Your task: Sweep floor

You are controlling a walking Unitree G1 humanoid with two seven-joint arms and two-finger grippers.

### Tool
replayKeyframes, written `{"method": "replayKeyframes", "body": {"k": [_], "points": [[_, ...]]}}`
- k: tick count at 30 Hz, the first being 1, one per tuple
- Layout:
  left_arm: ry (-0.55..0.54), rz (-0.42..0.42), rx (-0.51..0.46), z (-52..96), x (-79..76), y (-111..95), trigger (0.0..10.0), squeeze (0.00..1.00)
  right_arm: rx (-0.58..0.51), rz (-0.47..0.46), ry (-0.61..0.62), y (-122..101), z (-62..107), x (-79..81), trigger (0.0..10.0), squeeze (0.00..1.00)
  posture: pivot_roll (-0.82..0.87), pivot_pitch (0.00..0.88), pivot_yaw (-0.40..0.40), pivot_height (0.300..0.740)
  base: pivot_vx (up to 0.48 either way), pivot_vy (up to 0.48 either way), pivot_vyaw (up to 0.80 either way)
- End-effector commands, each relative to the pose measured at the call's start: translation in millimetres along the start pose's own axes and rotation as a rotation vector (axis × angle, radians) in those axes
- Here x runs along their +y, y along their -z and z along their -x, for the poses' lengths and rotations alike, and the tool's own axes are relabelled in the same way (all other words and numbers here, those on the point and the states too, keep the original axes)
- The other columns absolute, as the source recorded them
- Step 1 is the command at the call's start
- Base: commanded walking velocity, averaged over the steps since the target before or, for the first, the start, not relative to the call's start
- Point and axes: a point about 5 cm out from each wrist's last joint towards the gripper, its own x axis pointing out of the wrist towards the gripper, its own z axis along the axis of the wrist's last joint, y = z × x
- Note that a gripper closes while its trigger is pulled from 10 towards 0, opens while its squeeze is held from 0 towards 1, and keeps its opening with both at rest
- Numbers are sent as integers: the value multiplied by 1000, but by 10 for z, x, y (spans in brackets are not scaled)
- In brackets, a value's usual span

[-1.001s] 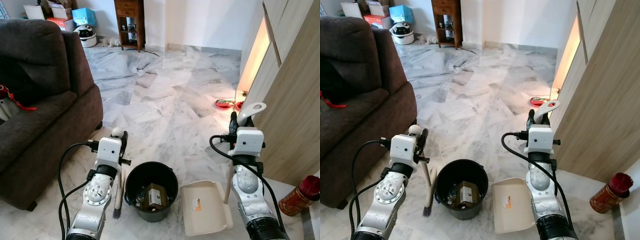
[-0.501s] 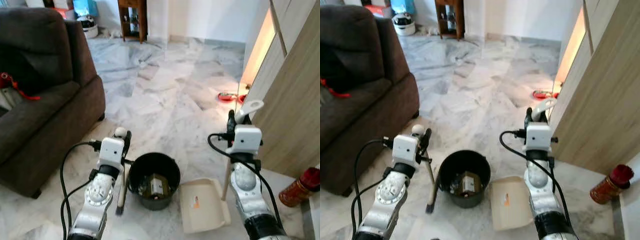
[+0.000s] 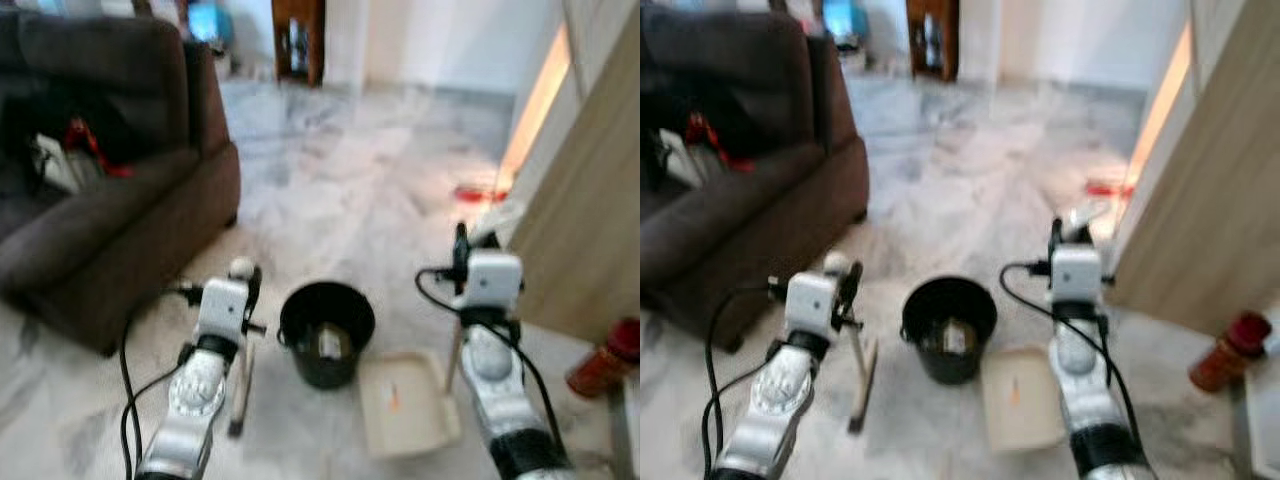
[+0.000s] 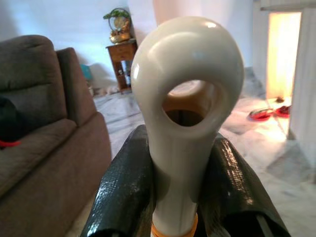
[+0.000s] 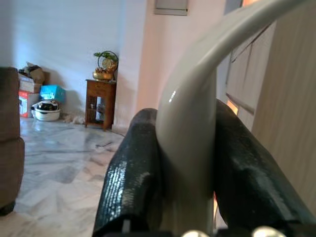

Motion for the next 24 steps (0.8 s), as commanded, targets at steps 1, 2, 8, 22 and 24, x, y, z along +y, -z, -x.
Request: {"method": "replayKeyframes", "body": {"k": [1,2,8,22,24], "points": [[-7,-20,-50,-37,24,-99,10000,0,-50,-6,0,-89,-60,-16,10000,0,67,0,27,740,-304,0,0],[-6,-20,-50,-33,22,-96,10000,0,-50,-9,-5,-87,-58,-8,10000,0,64,0,28,740,-304,0,0],[-5,-17,-47,-36,7,-88,10000,0,-48,-11,-9,-81,-45,-15,10000,0,61,0,28,740,-300,0,0],[-20,-8,-34,-117,-2,-60,10000,0,-2,0,14,-23,-40,-104,10000,0,37,0,31,740,-38,0,-343],[-23,-5,-31,-123,1,-50,10000,0,1,1,14,-16,-31,-104,10000,0,36,0,31,740,0,0,-800]]}}
